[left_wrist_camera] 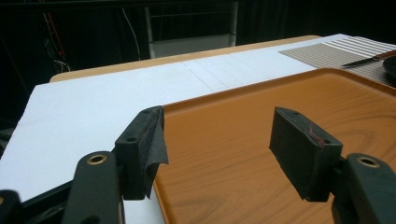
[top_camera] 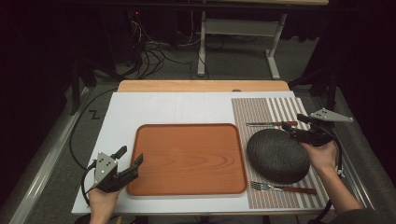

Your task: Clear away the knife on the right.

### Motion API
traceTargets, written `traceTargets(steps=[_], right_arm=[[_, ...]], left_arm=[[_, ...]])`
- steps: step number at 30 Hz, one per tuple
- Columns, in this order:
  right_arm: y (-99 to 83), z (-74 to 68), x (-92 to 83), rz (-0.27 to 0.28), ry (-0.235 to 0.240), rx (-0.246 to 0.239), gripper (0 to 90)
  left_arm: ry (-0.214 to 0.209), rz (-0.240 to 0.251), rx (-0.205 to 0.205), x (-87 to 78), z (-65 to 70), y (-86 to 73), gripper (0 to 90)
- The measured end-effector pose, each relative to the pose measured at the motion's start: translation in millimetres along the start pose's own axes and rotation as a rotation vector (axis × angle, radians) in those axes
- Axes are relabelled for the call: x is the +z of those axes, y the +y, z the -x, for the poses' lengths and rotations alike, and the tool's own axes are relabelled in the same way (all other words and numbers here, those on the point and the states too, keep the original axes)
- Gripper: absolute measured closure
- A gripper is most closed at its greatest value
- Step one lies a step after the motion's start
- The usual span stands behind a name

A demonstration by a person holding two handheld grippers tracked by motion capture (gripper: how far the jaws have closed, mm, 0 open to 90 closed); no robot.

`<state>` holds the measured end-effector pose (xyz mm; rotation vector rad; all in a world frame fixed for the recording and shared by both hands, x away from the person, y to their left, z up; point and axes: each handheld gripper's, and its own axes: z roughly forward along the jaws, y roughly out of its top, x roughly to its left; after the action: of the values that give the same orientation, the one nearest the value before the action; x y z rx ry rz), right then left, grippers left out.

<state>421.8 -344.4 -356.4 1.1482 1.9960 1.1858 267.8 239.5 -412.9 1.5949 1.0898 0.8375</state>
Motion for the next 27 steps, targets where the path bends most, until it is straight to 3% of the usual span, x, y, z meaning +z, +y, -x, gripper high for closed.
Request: traceTargets(steps=[9, 17, 19, 27], right_arm=[[4.2, 8.7, 8.4, -0.018, -0.011, 0.012, 27.2], [13.2, 19.2, 22.7, -0.070, -0.025, 0.011, 27.2], [14.8, 23.5, 29.6, -0.090, -0.031, 0.031, 27.2], [21.1, 27.3, 38.5, -0.129, -0.032, 0.024, 27.3]], left_arm=[[0.000, -0.004, 0.003, 0.6, 0.1, 0.0, 35.6], [0.000, -0.008, 0.001, 1.9, 0.0, -0.2, 35.6], [0.001, -0.009, 0.000, 1.9, -0.3, -0.3, 35.5], [0.001, -0.012, 0.000, 2.9, -0.6, -0.3, 35.5]])
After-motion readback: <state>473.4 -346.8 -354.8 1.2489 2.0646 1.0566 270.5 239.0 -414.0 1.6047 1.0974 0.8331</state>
